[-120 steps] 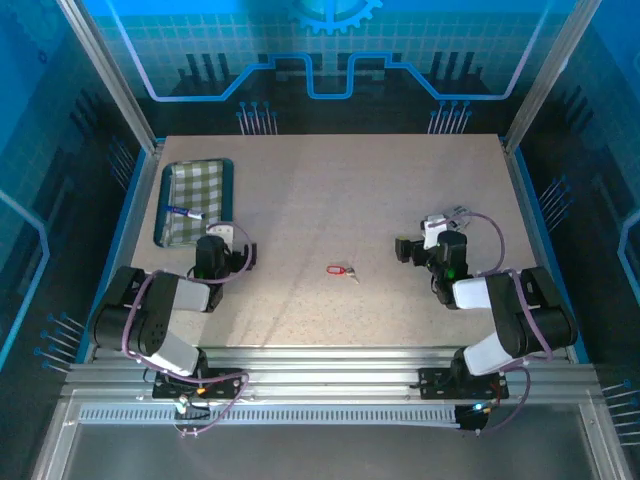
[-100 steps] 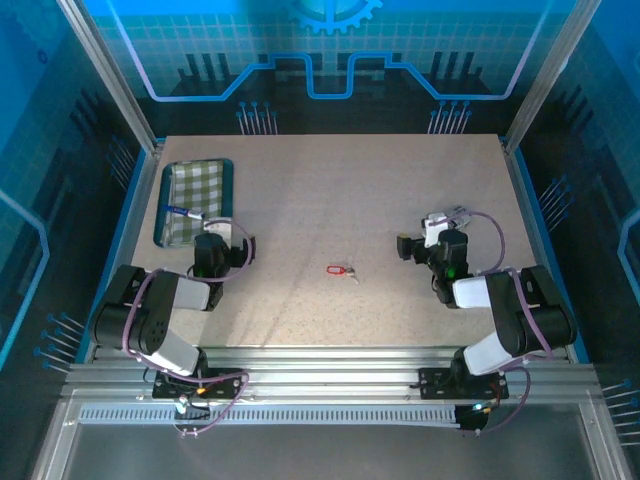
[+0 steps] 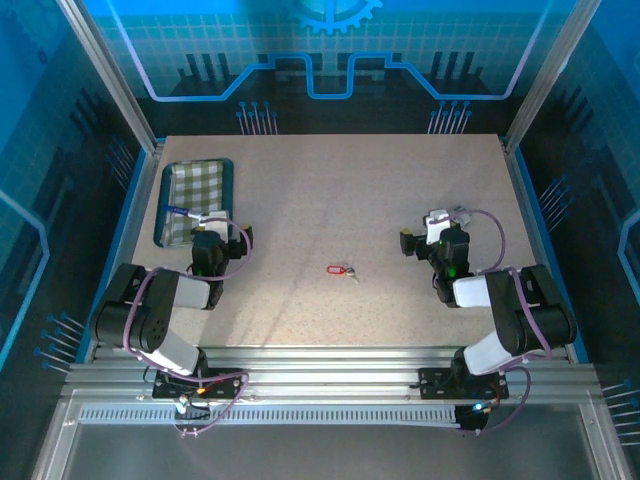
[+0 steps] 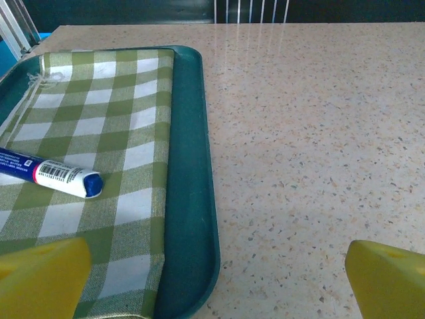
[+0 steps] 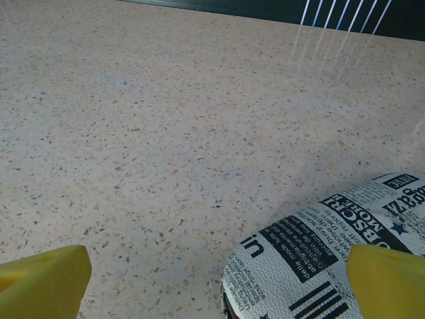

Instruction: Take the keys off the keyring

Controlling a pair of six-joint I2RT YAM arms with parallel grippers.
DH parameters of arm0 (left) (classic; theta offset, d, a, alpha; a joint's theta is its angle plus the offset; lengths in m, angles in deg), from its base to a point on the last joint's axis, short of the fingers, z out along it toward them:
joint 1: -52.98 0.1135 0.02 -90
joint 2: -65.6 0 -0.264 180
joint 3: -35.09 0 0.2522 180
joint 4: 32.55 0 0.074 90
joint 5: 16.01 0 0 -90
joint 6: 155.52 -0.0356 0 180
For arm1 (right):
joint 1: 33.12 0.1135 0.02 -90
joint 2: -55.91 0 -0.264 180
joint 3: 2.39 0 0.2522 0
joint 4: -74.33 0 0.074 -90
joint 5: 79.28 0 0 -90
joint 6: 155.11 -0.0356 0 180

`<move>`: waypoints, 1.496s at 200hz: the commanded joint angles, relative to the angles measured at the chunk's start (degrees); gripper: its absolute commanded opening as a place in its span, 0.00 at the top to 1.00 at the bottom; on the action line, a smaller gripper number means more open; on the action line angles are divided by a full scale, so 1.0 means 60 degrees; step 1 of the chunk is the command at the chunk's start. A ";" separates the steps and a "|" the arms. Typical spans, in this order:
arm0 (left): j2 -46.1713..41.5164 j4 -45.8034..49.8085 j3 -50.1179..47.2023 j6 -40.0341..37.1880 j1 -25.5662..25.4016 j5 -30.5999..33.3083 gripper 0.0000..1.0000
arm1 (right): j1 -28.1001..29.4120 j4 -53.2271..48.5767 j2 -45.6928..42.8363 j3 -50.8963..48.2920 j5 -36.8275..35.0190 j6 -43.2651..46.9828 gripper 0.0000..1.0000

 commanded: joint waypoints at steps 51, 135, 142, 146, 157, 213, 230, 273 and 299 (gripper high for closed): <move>0.0081 -0.0254 0.0297 0.0205 0.0220 0.0072 0.01 | -0.0420 0.0305 0.0086 0.0357 -0.0010 -0.0005 0.00; 0.0066 -0.0236 0.0297 0.0220 0.0250 0.0050 0.01 | -0.0427 0.0305 0.0094 0.0357 -0.0014 -0.0006 0.00; 0.0078 -0.0239 0.0297 0.0212 0.0250 0.0054 0.00 | -0.0427 0.0318 0.0090 0.0357 -0.0048 -0.0019 0.00; 0.0074 -0.0234 0.0297 0.0220 0.0250 0.0053 0.00 | -0.0406 0.0337 0.0072 0.0350 -0.0179 -0.0029 0.00; 0.0028 -0.0292 0.0248 0.0206 0.0257 0.0045 0.01 | -0.0399 0.0084 -0.0213 0.0375 -0.0424 -0.0124 0.00; -0.2113 0.3006 0.1183 0.0077 0.0221 -0.0510 0.01 | -0.0486 -0.3038 -0.3076 0.0992 -0.0233 -0.1202 0.00; -0.2727 0.4463 0.2002 0.1996 0.0412 -0.0770 0.01 | -0.1235 -0.5126 -0.4014 0.1528 0.0171 -0.4572 0.00; -0.1751 0.6151 0.4405 0.4578 0.0879 -0.5536 0.20 | -0.2550 -0.6344 -0.3657 0.2737 0.5244 -0.5835 0.25; -0.0593 0.8806 0.6356 0.3423 -0.0285 -0.6196 0.37 | -0.1886 -0.7391 -0.3808 0.3135 0.5794 -0.5513 0.35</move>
